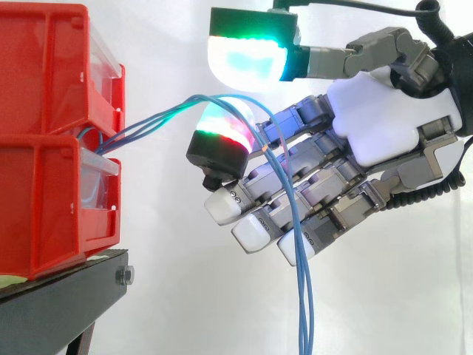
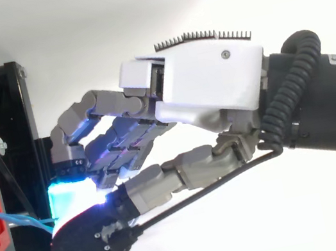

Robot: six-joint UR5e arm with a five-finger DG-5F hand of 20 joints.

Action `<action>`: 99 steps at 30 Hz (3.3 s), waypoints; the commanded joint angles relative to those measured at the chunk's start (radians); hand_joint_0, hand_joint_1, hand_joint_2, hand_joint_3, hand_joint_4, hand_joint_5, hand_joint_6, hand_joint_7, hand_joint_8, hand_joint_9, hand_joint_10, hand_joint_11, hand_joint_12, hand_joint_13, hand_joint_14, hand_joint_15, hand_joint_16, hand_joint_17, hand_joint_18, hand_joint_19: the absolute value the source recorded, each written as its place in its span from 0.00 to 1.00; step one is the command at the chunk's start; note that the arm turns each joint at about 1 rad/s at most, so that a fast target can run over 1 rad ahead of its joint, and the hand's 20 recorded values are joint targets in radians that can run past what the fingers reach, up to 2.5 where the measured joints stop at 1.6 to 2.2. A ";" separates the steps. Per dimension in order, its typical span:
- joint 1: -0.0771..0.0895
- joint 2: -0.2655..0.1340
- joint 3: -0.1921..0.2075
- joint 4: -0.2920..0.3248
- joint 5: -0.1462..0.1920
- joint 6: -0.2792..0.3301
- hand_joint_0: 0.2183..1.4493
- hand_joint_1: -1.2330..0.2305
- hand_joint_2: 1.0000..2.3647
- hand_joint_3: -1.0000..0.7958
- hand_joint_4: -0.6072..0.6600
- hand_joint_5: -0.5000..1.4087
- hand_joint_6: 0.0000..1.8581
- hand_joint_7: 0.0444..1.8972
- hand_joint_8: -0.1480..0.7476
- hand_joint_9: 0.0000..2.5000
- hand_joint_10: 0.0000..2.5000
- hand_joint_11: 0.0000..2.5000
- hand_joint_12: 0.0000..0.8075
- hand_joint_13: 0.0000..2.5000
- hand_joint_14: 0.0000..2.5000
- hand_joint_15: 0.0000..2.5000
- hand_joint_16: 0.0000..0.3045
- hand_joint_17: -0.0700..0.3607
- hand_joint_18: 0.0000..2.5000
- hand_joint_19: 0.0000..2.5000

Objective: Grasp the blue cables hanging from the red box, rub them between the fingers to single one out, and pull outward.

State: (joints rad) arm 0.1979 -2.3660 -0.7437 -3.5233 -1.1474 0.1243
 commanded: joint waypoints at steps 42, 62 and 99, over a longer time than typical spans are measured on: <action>-0.003 0.080 -0.002 -0.238 0.092 -0.253 0.30 0.32 0.01 0.54 0.40 0.20 0.46 0.59 0.41 0.25 0.00 0.07 0.51 0.20 0.00 0.12 0.18 0.44 0.20 0.13; 0.002 0.082 -0.148 -0.129 0.106 -0.287 0.30 0.32 0.01 0.54 0.40 0.20 0.46 0.59 0.41 0.25 0.00 0.07 0.51 0.21 0.00 0.13 0.18 0.44 0.20 0.14; 0.003 0.079 -0.200 0.070 -0.161 -0.077 0.30 0.32 0.01 0.54 0.40 0.20 0.47 0.59 0.42 0.26 0.00 0.08 0.51 0.20 0.00 0.13 0.17 0.44 0.20 0.14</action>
State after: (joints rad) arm 0.2008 -2.2865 -0.9424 -3.4531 -1.3086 0.0479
